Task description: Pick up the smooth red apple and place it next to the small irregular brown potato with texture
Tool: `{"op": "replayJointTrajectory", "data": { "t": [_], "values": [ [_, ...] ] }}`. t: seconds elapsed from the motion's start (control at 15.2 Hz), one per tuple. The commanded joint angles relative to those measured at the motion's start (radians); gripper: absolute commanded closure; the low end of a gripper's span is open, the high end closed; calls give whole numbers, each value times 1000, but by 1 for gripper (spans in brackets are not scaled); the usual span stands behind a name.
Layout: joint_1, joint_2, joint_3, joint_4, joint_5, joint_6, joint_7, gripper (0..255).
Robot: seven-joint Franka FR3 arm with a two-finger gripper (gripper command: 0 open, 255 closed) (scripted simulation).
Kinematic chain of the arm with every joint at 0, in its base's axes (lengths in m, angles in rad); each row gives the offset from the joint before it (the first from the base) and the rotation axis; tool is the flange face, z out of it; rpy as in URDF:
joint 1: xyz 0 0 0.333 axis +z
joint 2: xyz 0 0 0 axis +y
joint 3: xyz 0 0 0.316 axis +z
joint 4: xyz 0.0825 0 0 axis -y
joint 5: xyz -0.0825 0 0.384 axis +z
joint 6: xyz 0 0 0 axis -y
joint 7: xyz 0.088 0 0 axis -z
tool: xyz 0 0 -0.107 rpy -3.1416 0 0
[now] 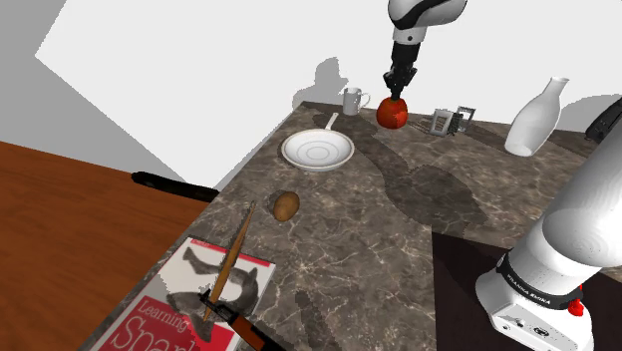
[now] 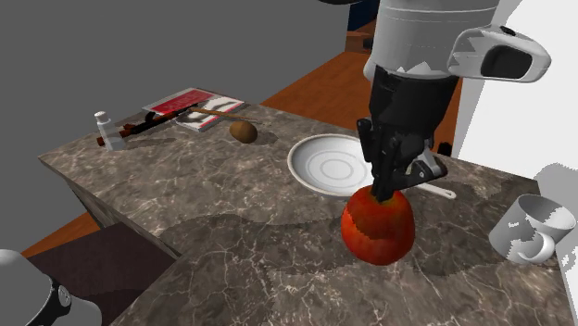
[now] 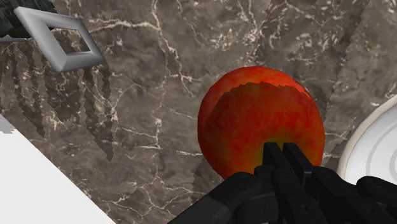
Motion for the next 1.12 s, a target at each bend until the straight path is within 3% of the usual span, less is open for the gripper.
{"op": "replayJointTrajectory", "data": {
  "t": [0.0,1.06],
  "values": [
    [0,-6,-1,24,-2,-31,0,255],
    [0,-18,0,227,-5,-244,2,255]
  ]
}}
